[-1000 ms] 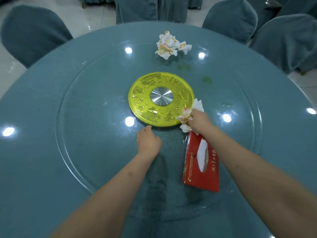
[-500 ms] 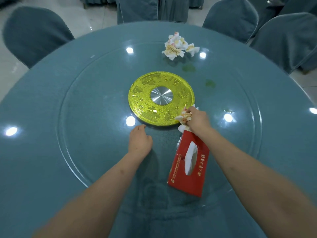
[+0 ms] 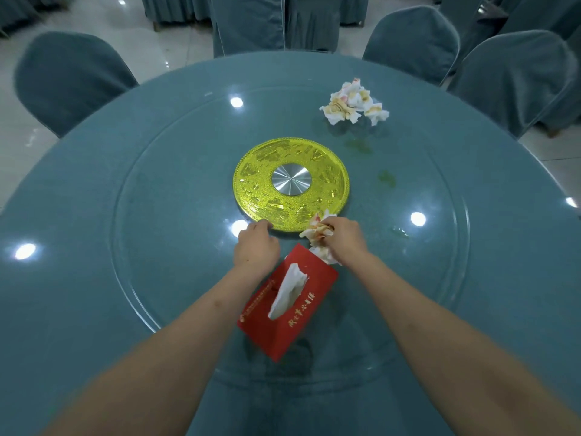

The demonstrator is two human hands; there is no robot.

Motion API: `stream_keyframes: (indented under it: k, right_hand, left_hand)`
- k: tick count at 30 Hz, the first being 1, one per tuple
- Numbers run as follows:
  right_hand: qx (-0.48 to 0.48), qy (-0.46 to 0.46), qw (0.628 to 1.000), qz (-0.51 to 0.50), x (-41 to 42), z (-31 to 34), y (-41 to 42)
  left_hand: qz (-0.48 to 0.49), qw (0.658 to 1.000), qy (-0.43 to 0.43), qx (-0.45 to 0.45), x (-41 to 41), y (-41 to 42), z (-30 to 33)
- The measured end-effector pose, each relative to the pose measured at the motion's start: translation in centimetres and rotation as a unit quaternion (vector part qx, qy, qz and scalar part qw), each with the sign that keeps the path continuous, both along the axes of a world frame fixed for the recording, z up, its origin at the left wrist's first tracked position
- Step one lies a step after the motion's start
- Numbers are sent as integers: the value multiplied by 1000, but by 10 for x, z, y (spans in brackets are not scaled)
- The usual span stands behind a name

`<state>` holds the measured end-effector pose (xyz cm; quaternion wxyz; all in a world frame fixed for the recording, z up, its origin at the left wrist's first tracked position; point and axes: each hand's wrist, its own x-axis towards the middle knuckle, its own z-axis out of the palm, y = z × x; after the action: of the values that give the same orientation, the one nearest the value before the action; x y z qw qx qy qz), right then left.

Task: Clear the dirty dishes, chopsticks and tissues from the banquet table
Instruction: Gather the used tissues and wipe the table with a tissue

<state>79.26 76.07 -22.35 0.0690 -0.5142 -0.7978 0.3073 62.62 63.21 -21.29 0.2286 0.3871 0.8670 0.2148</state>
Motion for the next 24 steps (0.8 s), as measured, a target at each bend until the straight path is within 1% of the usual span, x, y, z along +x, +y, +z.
stream_keyframes:
  k: [5,10,16,19,24]
  right_hand:
    - [-4,72,997,-22,15,6,-20]
    - [30,110,993,-42,36,23,-37]
    - [50,140,985,-85,71,29,-56]
    - [37,158,981,-102,88,30,-68]
    - [23,174,976,-133,111,25,-93]
  left_hand:
    - [-8,998,14,55,22,-2,16]
    - [-23,994,32,105,42,-9,32]
    - [-22,992,16,121,70,-27,37]
    - [-2,995,-54,82,89,-45,34]
    - [5,997,-74,-17,117,-85,16]
